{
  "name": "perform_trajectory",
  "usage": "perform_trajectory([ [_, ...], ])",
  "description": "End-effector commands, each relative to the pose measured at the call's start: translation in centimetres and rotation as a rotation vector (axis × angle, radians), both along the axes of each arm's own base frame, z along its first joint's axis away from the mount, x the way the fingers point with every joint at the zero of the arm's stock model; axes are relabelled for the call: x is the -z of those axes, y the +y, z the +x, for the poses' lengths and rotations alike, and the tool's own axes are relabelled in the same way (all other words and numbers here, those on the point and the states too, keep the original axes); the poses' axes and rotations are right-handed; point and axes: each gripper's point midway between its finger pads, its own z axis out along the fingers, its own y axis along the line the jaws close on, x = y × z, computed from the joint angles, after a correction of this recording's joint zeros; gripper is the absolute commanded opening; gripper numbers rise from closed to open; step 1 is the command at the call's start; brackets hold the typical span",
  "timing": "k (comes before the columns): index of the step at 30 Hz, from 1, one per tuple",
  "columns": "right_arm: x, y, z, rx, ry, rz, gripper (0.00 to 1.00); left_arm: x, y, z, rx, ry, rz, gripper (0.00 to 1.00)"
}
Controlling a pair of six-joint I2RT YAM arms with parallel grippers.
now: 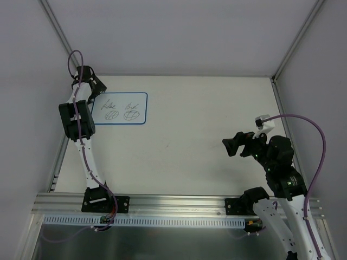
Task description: Erase the whiteboard
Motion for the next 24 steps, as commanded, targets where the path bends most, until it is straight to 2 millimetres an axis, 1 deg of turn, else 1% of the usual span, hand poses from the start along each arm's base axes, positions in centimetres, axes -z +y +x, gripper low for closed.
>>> perform_trajectory([
  [1, -1.2, 0.3, 0.3, -0.014, -0.054, 0.005, 0.99, 0.5, -2.0, 0.4, 0.051, -0.010, -0.087, 0.86],
  [3, -1.1, 0.2, 0.3, -0.010, -0.053, 0.007, 0.99, 1.0, -2.9, 0.1, 0.079, -0.002, -0.121, 0.83],
  [4, -1.3, 0.3, 0.3, -0.012, -0.057, 0.009, 0.99, 0.8, -3.0, 0.0, 0.086, -0.004, -0.130, 0.81],
  [5, -1.3, 0.2, 0.2, -0.010, -0.062, 0.010, 0.99, 1.3, -3.3, -0.5, 0.093, 0.009, -0.142, 0.79],
  [7, -1.5, 0.1, 0.1, -0.006, -0.069, 0.011, 0.99, 0.8, -4.1, -0.8, 0.111, 0.005, -0.163, 0.77],
  [8, -1.5, 0.0, 0.1, -0.002, -0.073, 0.013, 0.99, 1.1, -4.4, -1.2, 0.115, 0.016, -0.171, 0.74],
  [9, -1.7, 0.0, 0.0, -0.001, -0.082, 0.013, 0.99, 0.6, -4.5, -1.4, 0.124, 0.012, -0.169, 0.71],
  [11, -1.8, -0.1, 0.0, 0.005, -0.087, 0.016, 0.99, 0.7, -5.1, -2.2, 0.144, 0.028, -0.170, 0.68],
  [12, -1.8, -0.1, -0.1, 0.005, -0.091, 0.017, 0.99, 0.6, -5.3, -2.5, 0.160, 0.032, -0.157, 0.67],
  [13, -1.8, -0.2, -0.1, 0.008, -0.091, 0.016, 0.99, -0.2, -5.8, -2.6, 0.173, 0.027, -0.145, 0.67],
  [14, -1.9, -0.2, -0.1, 0.007, -0.093, 0.018, 0.99, 0.0, -6.1, -3.2, 0.183, 0.040, -0.141, 0.67],
  [15, -2.0, -0.2, -0.2, 0.007, -0.098, 0.020, 0.99, -0.7, -6.6, -3.4, 0.204, 0.036, -0.131, 0.67],
  [16, -2.1, -0.2, -0.2, 0.009, -0.101, 0.020, 0.99, -0.9, -7.0, -3.7, 0.217, 0.037, -0.127, 0.67],
  [17, -2.1, -0.3, -0.2, 0.014, -0.103, 0.022, 0.99, -0.4, -7.7, -4.4, 0.233, 0.057, -0.132, 0.67],
  [18, -2.1, -0.3, -0.3, 0.014, -0.104, 0.021, 0.99, -0.5, -8.2, -4.7, 0.249, 0.063, -0.124, 0.67],
  [19, -2.2, -0.4, -0.3, 0.017, -0.110, 0.022, 0.99, -1.5, -8.5, -4.8, 0.257, 0.049, -0.112, 0.67],
  [20, -2.3, -0.4, -0.4, 0.017, -0.113, 0.023, 0.99, -0.9, -9.5, -5.6, 0.275, 0.071, -0.112, 0.67],
  [21, -2.3, -0.4, -0.4, 0.018, -0.114, 0.023, 0.99, -1.4, -9.9, -5.9, 0.288, 0.067, -0.106, 0.67],
  [22, -2.4, -0.4, -0.4, 0.019, -0.118, 0.025, 0.99, -1.4, -10.4, -6.2, 0.300, 0.074, -0.107, 0.67],
  [23, -2.5, -0.4, -0.5, 0.015, -0.122, 0.025, 0.99, -0.7, -11.5, -7.1, 0.317, 0.097, -0.116, 0.67],
  [24, -2.5, -0.3, -0.6, 0.014, -0.125, 0.026, 0.99, -0.4, -12.0, -7.6, 0.323, 0.109, -0.123, 0.67],
])
